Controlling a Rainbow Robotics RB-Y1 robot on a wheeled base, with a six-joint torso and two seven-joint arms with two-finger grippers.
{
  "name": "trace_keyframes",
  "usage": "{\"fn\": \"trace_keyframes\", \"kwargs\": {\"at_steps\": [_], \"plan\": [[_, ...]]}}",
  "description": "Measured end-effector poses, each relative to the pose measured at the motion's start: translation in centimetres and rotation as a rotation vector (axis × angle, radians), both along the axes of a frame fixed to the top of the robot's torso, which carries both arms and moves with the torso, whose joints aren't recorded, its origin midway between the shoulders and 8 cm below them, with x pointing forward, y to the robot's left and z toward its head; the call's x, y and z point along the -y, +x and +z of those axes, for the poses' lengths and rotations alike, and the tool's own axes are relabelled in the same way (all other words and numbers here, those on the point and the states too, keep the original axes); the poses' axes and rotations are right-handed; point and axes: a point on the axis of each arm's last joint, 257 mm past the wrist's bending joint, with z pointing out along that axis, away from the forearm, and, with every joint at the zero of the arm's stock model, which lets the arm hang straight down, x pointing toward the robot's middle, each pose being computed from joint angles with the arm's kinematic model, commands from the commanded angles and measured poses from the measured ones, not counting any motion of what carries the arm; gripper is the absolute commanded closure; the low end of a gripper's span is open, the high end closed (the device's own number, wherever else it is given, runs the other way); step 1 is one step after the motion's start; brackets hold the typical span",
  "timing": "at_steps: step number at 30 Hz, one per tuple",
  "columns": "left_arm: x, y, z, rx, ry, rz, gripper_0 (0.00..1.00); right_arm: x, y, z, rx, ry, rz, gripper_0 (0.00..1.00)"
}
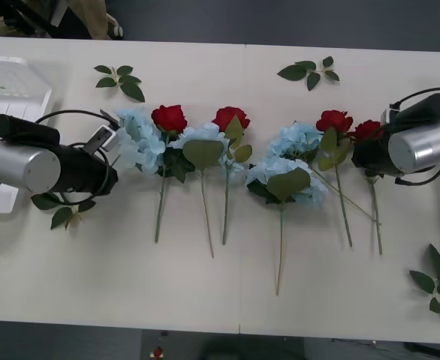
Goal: Put the red flowers into the right box and the blue flowers into the left box
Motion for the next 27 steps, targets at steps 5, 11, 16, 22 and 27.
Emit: {"fn": "trace_keyframes", "kwargs": {"at_steps": [5,11,16,22,27], "plan": [[-1.5,0.4,3.1,0.053,0.043,-0.029,1.00,0.9,-0.1,3.4,0.013,-0.010,0.017,1.00],[-2.8,-0.6,7.9,0.086,0.037,-0.067,1.00,3.0,-0.3,8.9,0.087,0.013,0.009,1.00],[-5.8,-1.8,11.0,0.077,0.037,-0.047,1.00,6.1,-1.7,12.5,0.119,-0.038,-0.016,1.00],[-10.8,-2.8,14.0,0.059,0.054,0.021,1.00,9.7,-3.6,16.5,0.148,-0.095,-0.052,1.00],[-15.3,-3.8,15.7,0.026,0.071,0.103,1.00,14.1,-4.3,19.7,0.178,-0.202,-0.037,1.00]]}}
